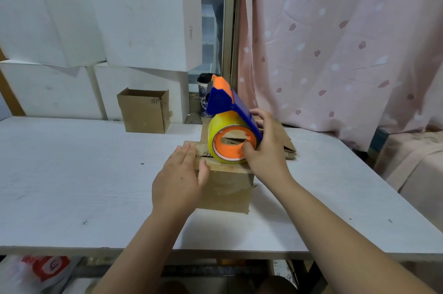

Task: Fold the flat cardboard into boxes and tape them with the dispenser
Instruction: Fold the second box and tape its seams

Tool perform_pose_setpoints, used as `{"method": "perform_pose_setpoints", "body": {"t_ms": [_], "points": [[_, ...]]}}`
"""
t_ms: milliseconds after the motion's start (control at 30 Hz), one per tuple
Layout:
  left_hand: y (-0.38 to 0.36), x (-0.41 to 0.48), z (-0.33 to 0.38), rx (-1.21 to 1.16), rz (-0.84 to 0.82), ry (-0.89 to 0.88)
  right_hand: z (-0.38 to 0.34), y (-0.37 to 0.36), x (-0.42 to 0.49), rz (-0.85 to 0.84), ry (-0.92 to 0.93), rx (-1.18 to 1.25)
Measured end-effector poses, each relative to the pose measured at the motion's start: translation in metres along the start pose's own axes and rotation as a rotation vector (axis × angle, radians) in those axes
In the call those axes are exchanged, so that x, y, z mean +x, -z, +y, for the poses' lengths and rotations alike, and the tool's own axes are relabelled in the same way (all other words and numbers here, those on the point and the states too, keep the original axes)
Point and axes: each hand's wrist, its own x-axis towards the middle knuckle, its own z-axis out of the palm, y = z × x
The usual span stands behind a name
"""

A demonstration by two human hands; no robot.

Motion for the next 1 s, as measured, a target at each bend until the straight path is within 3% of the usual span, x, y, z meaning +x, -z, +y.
{"method": "perform_pose_setpoints", "body": {"t_ms": [133,400,600,1000], "points": [[0.0,-0.002,0.0,0.005,0.005,-0.004,0.004,0.004,0.003,0.01,0.023,-0.037],[-0.001,-0.001,-0.001,0.015,0.029,-0.016,-0.001,0.021,0.024,-0.084,0.162,-0.406],[-0.002,0.001,-0.002,0.04,0.03,-0.03,-0.004,0.027,0.027,-0.12,0.261,-0.452],[-0.001,0.002,0.001,0.113,0.0,-0.068,0.003,0.059,0.034,-0.147,0.273,-0.514]]}}
